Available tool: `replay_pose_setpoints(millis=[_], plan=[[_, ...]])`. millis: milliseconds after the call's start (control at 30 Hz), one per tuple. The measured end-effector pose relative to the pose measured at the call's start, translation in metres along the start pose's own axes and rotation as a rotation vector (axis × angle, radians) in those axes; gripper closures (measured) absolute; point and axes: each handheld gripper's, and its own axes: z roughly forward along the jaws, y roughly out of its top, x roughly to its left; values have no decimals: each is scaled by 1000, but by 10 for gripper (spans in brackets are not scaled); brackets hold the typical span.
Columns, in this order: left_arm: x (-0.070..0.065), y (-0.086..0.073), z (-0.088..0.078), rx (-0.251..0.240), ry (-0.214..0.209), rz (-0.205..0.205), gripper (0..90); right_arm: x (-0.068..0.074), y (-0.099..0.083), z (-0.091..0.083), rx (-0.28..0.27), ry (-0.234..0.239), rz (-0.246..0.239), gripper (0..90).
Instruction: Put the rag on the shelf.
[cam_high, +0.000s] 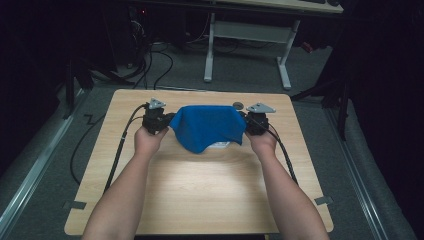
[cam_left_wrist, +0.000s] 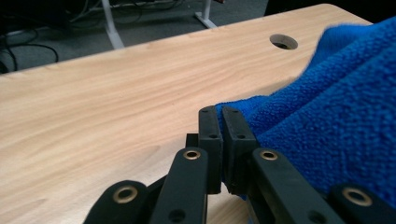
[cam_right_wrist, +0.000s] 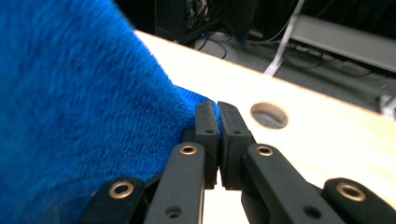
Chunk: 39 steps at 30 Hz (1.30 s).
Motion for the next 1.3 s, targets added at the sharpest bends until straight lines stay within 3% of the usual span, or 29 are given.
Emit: replay_pose_setpoints(millis=[67, 267, 567, 800, 967, 1067, 1167, 1300], plan=[[0, -4, 3, 1, -15, -18, 875, 3, -5, 2, 7, 6, 2, 886], [-5, -9, 11, 19, -38, -19, 874, 9, -11, 3, 7, 12, 0, 885], [-11, -19, 28, 69, -91, -47, 867, 9, -24, 5, 30, 13, 8, 885], [-12, -24, 34, 89, -108, -56, 833, 6, -31, 4, 20, 12, 26, 882], [-13, -24, 32, 92, -84, -61, 704, 4, -32, 2, 19, 16, 42, 850], [-11, -26, 25, 50, -66, -78, 646, 3, -31, 0, 19, 12, 44, 832], [-6, -28, 19, 36, -75, -102, 584, 2, -30, -1, 17, 3, 46, 751], [-3, -29, 6, 22, -43, -80, 546, -2, -27, -6, 10, 1, 65, 674]])
